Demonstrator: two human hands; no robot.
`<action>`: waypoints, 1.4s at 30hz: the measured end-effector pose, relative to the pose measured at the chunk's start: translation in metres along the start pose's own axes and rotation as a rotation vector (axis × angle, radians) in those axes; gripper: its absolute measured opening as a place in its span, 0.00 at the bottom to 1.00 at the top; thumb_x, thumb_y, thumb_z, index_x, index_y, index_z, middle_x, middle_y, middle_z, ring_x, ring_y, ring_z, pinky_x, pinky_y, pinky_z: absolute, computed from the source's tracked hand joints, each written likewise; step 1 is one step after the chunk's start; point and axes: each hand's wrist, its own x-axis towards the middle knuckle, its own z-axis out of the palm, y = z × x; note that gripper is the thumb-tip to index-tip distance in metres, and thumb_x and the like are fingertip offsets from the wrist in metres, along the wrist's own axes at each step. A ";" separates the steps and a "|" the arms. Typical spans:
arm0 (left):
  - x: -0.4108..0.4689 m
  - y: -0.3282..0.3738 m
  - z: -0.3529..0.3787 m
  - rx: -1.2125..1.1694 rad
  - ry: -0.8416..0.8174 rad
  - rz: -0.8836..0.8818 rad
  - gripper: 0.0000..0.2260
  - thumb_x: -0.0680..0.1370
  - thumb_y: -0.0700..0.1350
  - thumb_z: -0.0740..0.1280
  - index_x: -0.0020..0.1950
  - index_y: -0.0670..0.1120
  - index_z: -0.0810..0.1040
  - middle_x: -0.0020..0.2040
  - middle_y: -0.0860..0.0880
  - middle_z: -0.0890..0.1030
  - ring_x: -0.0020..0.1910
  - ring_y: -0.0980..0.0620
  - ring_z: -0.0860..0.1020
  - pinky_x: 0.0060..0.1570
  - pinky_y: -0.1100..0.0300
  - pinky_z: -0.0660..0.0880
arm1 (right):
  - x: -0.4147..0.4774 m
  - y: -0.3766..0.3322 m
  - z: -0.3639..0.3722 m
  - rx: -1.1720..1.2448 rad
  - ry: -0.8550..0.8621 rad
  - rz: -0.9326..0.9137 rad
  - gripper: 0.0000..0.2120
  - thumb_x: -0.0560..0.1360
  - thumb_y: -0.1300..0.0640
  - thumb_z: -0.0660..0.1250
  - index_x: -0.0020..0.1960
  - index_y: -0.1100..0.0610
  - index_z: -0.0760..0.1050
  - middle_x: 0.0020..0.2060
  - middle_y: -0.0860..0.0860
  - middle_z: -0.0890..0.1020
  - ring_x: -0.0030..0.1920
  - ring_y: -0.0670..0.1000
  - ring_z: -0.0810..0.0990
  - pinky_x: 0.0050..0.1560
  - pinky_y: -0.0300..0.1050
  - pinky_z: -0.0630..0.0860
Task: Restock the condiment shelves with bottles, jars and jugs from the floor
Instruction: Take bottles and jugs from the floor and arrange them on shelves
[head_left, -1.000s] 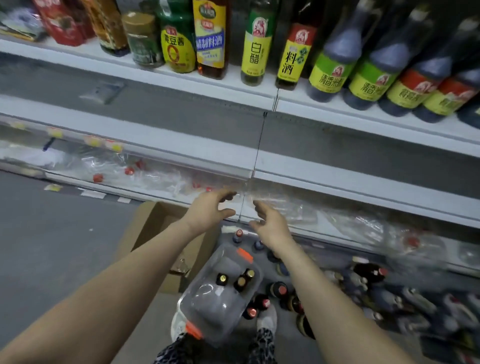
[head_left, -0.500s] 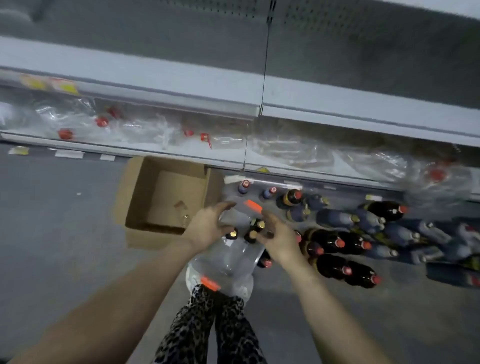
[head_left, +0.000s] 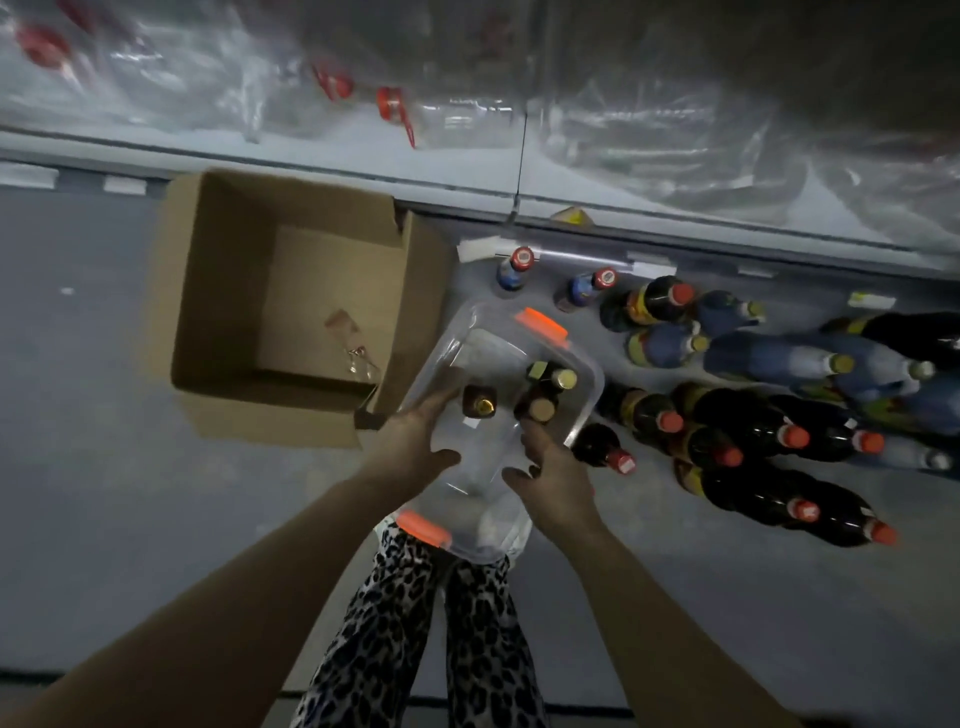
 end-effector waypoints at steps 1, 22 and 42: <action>0.010 -0.011 0.012 0.004 -0.009 -0.003 0.39 0.71 0.40 0.77 0.78 0.49 0.63 0.68 0.43 0.75 0.64 0.44 0.75 0.61 0.53 0.74 | 0.014 0.010 0.008 -0.006 -0.007 0.011 0.32 0.78 0.63 0.70 0.78 0.54 0.63 0.72 0.53 0.73 0.71 0.52 0.72 0.69 0.44 0.70; 0.164 -0.147 0.148 0.027 -0.081 -0.023 0.34 0.80 0.36 0.64 0.80 0.53 0.50 0.75 0.44 0.68 0.71 0.43 0.70 0.71 0.52 0.67 | 0.191 0.108 0.155 0.264 0.333 0.041 0.32 0.72 0.57 0.77 0.72 0.59 0.68 0.64 0.52 0.79 0.63 0.49 0.76 0.55 0.21 0.65; 0.115 -0.100 0.082 -0.119 -0.121 0.065 0.29 0.74 0.33 0.72 0.73 0.41 0.68 0.67 0.42 0.76 0.67 0.46 0.74 0.64 0.62 0.70 | 0.124 0.057 0.113 0.368 0.422 -0.180 0.23 0.71 0.50 0.78 0.62 0.49 0.73 0.54 0.40 0.83 0.55 0.40 0.81 0.61 0.47 0.78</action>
